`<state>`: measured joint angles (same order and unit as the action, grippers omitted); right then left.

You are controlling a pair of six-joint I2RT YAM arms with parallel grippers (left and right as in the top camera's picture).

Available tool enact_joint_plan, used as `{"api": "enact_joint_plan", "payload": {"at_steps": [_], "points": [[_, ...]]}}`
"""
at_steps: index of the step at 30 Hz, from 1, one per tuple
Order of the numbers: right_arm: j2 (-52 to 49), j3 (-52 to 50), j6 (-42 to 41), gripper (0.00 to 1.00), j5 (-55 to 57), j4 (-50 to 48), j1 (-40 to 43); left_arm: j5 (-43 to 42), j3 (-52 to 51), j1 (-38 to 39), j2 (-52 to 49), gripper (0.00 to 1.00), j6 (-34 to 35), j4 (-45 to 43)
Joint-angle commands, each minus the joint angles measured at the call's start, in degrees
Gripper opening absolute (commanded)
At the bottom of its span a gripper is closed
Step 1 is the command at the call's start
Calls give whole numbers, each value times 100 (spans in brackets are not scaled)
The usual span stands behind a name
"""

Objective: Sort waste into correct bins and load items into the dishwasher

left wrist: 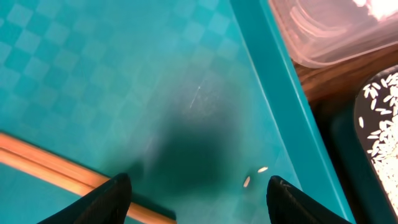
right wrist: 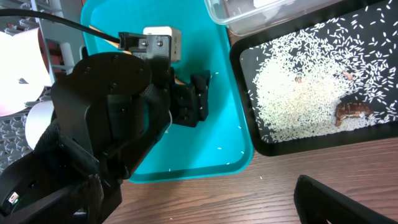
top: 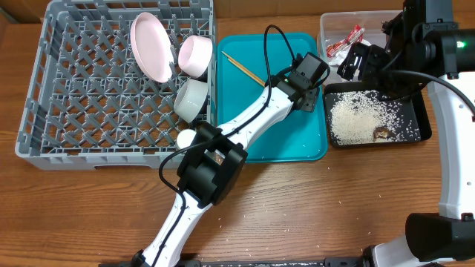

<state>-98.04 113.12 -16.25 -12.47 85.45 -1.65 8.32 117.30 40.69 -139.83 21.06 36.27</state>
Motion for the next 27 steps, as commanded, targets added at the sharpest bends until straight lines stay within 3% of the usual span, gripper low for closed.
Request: {"api": "enact_joint_plan", "payload": {"at_steps": [1, 9, 19, 22, 27], "points": [[52, -24, 20, 100, 44, -24, -26, -50, -59, 15, -70, 72, -181, -57], [52, -24, 20, 100, 44, -24, -26, -391, -59, 13, -173, 70, 81, 306], [52, -24, 20, 100, 42, -24, -26, -483, -63, 13, -238, 79, 319, 896], [52, -24, 20, 100, 44, -24, -26, -564, -61, -15, -236, 68, 638, 962], [52, -24, 20, 100, 44, -24, -26, -538, -50, -214, -236, 52, 2251, 935]]}}
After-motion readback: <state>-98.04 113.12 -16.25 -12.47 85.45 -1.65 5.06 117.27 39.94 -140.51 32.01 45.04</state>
